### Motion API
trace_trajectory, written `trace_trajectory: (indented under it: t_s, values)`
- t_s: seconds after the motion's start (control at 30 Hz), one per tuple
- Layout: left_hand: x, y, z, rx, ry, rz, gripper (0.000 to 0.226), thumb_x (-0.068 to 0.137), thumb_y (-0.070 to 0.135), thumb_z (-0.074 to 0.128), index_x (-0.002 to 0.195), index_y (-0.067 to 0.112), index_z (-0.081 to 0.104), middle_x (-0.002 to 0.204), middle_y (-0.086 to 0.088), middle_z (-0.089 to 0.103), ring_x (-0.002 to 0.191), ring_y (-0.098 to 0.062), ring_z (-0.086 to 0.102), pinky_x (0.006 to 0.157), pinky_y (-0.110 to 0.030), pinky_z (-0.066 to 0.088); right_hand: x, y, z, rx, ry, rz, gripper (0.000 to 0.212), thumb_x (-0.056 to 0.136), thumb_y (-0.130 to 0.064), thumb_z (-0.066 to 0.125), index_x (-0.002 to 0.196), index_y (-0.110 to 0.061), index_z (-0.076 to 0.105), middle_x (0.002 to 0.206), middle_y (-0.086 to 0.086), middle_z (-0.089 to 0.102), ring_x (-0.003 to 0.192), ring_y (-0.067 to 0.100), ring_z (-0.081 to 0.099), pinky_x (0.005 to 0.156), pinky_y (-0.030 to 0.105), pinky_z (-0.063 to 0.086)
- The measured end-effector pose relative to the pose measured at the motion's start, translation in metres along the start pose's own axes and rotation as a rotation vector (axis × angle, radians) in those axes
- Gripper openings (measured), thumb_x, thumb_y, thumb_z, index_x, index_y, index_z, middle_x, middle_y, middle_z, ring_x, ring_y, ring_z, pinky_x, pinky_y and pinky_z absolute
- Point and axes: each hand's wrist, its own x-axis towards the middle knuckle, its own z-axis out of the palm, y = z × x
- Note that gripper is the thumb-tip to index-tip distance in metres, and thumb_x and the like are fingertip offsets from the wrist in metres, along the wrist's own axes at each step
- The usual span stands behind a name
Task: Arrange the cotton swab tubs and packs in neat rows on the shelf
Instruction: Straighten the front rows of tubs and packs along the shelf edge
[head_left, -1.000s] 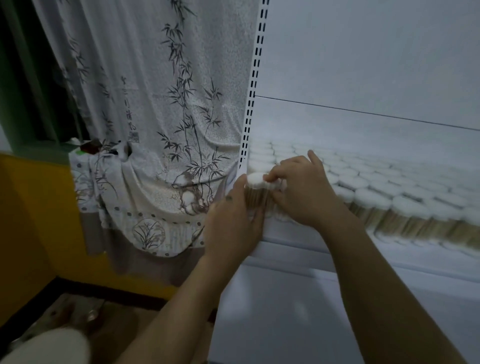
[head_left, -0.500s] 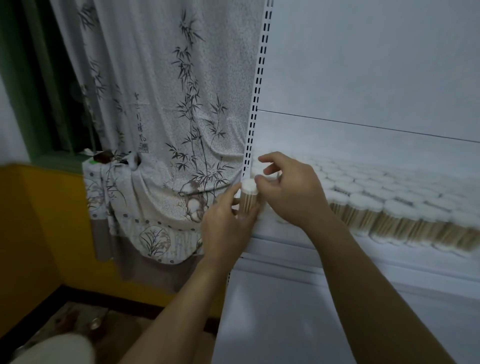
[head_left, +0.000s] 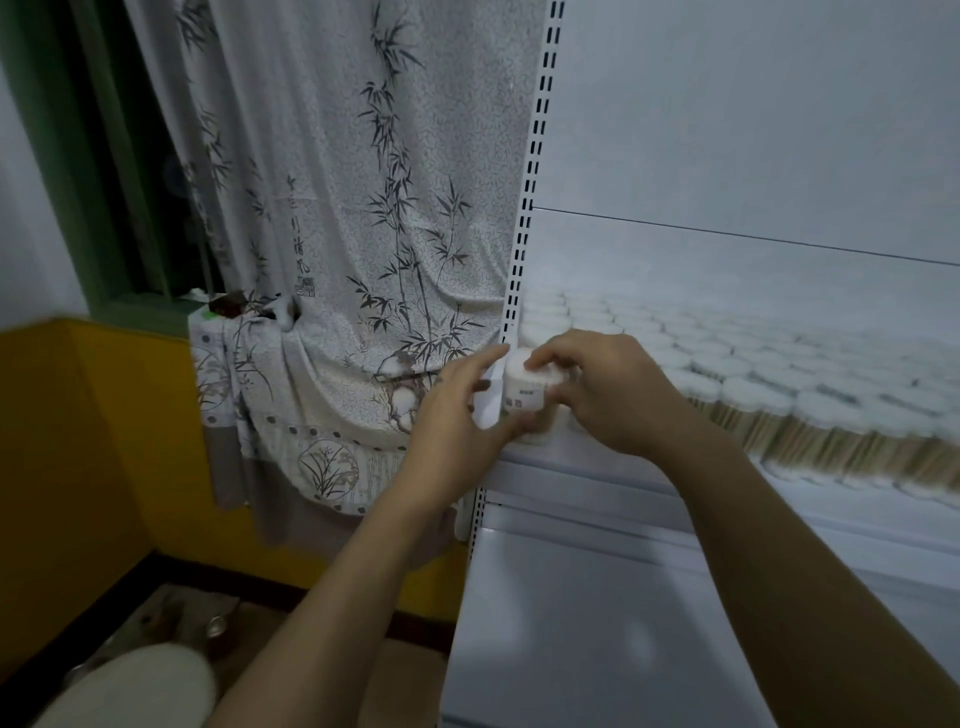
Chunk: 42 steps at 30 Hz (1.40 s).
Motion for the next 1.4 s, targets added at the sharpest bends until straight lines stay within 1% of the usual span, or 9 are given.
trace_trajectory:
  t_s: [0.13,0.23,0.33,0.43,0.57,0.77,0.97,1.27,1.4]
  values:
    - [0.004,0.004,-0.007,-0.017,-0.143,0.015,0.058,0.083,0.012,0.076,0.131,0.036,0.055,0.127,0.011,0.059,0.103,0.004,0.059,0.081,-0.026,0.055,-0.004,0.001,0.003,-0.046,0.030,-0.028,0.031,0.084,-0.007,0.069,0.111,-0.021,0.068,0.111,0.001,0.067,0.101,0.023,0.057,0.088,0.035,0.045]
    - [0.005,0.006,-0.005,0.003,-0.103,0.018,0.050,0.085,0.010,0.073,0.124,0.037,0.059,0.114,0.017,0.063,0.091,0.007,0.061,0.079,-0.028,0.056,-0.006,0.003,0.005,-0.114,0.092,-0.102,0.033,0.079,-0.006,0.073,0.109,-0.019,0.070,0.108,0.003,0.068,0.105,0.027,0.057,0.091,0.040,0.040]
    - [0.008,0.008,-0.005,0.138,-0.066,0.037,0.044,0.083,0.017,0.075,0.120,0.038,0.061,0.102,0.011,0.065,0.084,-0.002,0.063,0.079,-0.037,0.056,-0.004,0.010,0.000,-0.153,0.145,-0.115,0.040,0.077,-0.005,0.074,0.114,-0.020,0.068,0.116,-0.001,0.067,0.113,0.026,0.054,0.092,0.034,0.030]
    - [0.014,0.010,-0.004,0.380,-0.068,0.061,0.042,0.083,0.030,0.074,0.122,0.037,0.058,0.114,0.008,0.060,0.099,-0.011,0.061,0.085,-0.040,0.052,-0.006,0.018,-0.011,-0.142,0.197,-0.055,0.044,0.082,-0.004,0.068,0.122,-0.022,0.064,0.125,-0.002,0.062,0.122,0.022,0.048,0.093,0.027,0.020]
    - [0.021,0.016,0.006,0.396,-0.098,0.071,0.038,0.085,0.034,0.072,0.120,0.034,0.056,0.123,0.005,0.046,0.101,-0.015,0.059,0.083,-0.043,0.053,-0.011,0.025,-0.017,-0.312,0.080,0.065,0.039,0.090,-0.019,0.061,0.128,-0.029,0.058,0.135,-0.009,0.055,0.128,0.013,0.041,0.108,0.034,0.016]
    - [0.026,0.022,0.017,0.540,-0.061,0.087,0.037,0.088,0.037,0.066,0.120,0.029,0.050,0.118,0.001,0.043,0.094,-0.020,0.059,0.078,-0.041,0.052,-0.012,0.029,-0.010,-0.313,0.055,0.095,0.032,0.093,-0.023,0.057,0.124,-0.027,0.060,0.127,-0.009,0.060,0.119,0.013,0.051,0.110,0.034,0.018]
    - [0.028,0.025,0.025,0.597,-0.039,0.076,0.037,0.088,0.037,0.065,0.120,0.027,0.049,0.115,-0.001,0.040,0.088,-0.022,0.055,0.073,-0.034,0.045,-0.013,0.035,-0.006,-0.231,0.100,0.071,0.033,0.081,-0.001,0.063,0.109,-0.017,0.069,0.114,-0.002,0.068,0.108,0.022,0.060,0.099,0.035,0.033]
    - [0.034,0.028,0.026,0.697,-0.076,0.090,0.038,0.091,0.040,0.059,0.123,0.026,0.044,0.118,-0.005,0.040,0.092,-0.029,0.058,0.069,-0.034,0.039,-0.012,0.036,-0.011,-0.141,0.036,0.143,0.032,0.090,-0.008,0.060,0.119,-0.019,0.065,0.123,-0.004,0.062,0.118,0.017,0.049,0.091,0.025,0.033]
    - [0.034,0.026,0.019,0.730,-0.104,0.121,0.049,0.091,0.045,0.058,0.133,0.027,0.038,0.125,-0.006,0.043,0.104,-0.031,0.056,0.074,-0.037,0.040,-0.016,0.037,-0.010,-0.133,0.036,0.130,0.035,0.092,-0.012,0.059,0.126,-0.018,0.063,0.128,-0.002,0.062,0.122,0.017,0.047,0.095,0.024,0.031]
